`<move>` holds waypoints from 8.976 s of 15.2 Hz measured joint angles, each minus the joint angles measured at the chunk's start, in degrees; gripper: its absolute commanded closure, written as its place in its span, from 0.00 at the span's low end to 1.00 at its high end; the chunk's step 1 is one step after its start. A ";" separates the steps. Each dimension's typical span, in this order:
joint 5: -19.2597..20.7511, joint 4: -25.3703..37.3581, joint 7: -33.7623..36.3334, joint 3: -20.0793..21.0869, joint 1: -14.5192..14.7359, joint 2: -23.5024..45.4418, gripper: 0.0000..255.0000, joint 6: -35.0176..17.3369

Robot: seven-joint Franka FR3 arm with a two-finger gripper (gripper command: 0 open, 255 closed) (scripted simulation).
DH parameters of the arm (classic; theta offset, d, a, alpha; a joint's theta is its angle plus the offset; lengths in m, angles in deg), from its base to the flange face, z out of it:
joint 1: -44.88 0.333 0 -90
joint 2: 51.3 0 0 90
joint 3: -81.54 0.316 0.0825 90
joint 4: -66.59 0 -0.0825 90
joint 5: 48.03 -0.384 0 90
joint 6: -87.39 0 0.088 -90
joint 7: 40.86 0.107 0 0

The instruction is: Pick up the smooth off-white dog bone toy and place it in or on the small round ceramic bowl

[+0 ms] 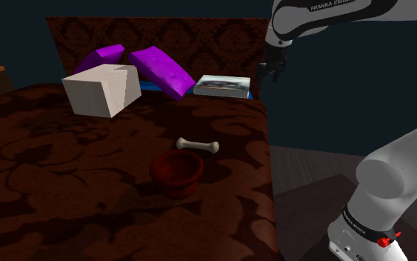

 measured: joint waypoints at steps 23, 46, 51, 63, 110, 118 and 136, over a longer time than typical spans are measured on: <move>4.39 16.88 -14.34 8.41 9.68 39.62 0.00 -15.14; 8.59 20.86 -15.66 9.28 13.25 51.81 1.00 -21.01; 8.58 20.85 -15.66 9.28 13.25 51.81 1.00 -21.01; 6.87 22.56 -16.93 10.15 12.57 47.94 1.00 -15.59; 4.73 20.81 2.90 19.92 24.11 35.53 1.00 -4.46; 6.46 17.75 4.17 19.56 24.49 38.23 1.00 -9.86; 4.70 20.21 2.93 19.94 24.07 35.33 0.00 -5.01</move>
